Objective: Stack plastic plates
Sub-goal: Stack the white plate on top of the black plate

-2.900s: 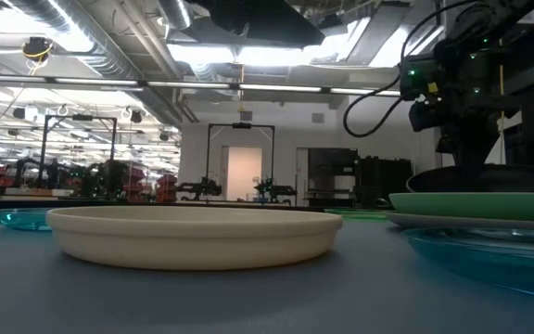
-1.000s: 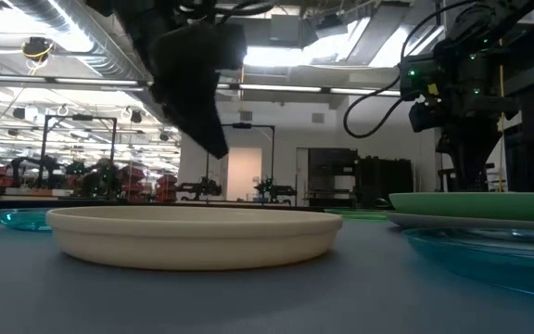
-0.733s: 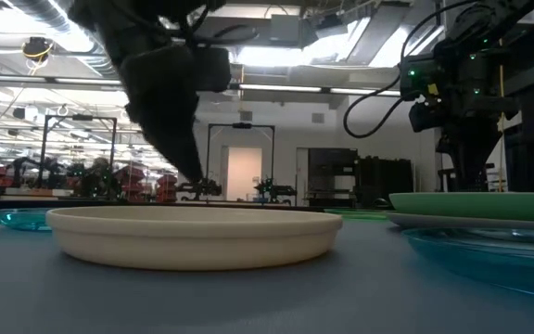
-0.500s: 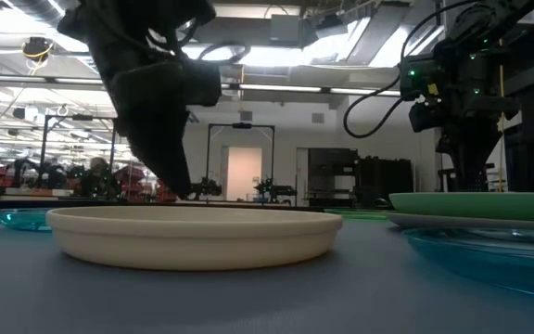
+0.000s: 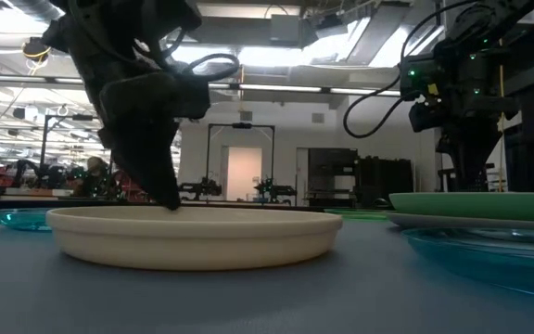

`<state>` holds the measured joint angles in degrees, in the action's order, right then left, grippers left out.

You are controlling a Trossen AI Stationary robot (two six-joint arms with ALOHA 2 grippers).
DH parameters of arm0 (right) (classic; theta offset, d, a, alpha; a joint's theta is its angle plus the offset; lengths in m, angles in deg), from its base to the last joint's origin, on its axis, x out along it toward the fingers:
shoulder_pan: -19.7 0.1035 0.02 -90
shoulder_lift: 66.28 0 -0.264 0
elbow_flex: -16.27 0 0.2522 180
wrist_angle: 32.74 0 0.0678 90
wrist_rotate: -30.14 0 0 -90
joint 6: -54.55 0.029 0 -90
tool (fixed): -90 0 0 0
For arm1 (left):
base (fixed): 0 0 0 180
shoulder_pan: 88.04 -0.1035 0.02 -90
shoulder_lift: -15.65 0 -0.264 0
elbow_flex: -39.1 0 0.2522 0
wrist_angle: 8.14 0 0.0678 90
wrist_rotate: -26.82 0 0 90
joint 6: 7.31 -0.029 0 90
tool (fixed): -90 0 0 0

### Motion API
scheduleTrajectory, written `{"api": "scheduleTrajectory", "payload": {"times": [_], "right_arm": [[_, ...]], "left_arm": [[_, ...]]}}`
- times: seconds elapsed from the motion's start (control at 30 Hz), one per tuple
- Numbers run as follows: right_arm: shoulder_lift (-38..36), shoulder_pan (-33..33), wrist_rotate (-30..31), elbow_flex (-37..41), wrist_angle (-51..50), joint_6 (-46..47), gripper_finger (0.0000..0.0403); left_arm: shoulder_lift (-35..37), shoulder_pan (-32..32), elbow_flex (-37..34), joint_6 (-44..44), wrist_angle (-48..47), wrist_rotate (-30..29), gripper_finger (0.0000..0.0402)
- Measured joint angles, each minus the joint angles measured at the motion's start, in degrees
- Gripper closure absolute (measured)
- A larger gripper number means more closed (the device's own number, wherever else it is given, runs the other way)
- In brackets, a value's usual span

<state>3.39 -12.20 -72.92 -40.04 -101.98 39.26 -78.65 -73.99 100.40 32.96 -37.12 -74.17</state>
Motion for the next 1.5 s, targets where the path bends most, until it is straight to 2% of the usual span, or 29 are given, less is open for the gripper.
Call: {"api": "scheduleTrajectory", "payload": {"times": [0.33,0.67,1.07,1.33,1.5], "right_arm": [[0.0,0.0,0.0,0.0,0.0,0.0,0.0293],[0.0,0.0,0.0,0.0,0.0,0.0,0.0293],[0.0,0.0,0.0,0.0,0.0,0.0,0.0293],[0.0,0.0,0.0,-3.0,-2.8,0.0,0.0293],[0.0,0.0,0.0,-6.5,-2.0,3.1,0.0293]], "left_arm": [[0.0,0.4,-2.8,0.2,5.7,1.4,0.0317],[0.0,0.4,-3.6,0.2,6.3,1.5,0.0318],[0.0,0.3,-3.6,0.1,7.3,1.0,0.0395],[0.0,0.3,-3.6,0.1,11.6,0.7,0.0397],[0.0,-0.4,-3.6,0.0,15.6,-3.0,0.0398]]}}
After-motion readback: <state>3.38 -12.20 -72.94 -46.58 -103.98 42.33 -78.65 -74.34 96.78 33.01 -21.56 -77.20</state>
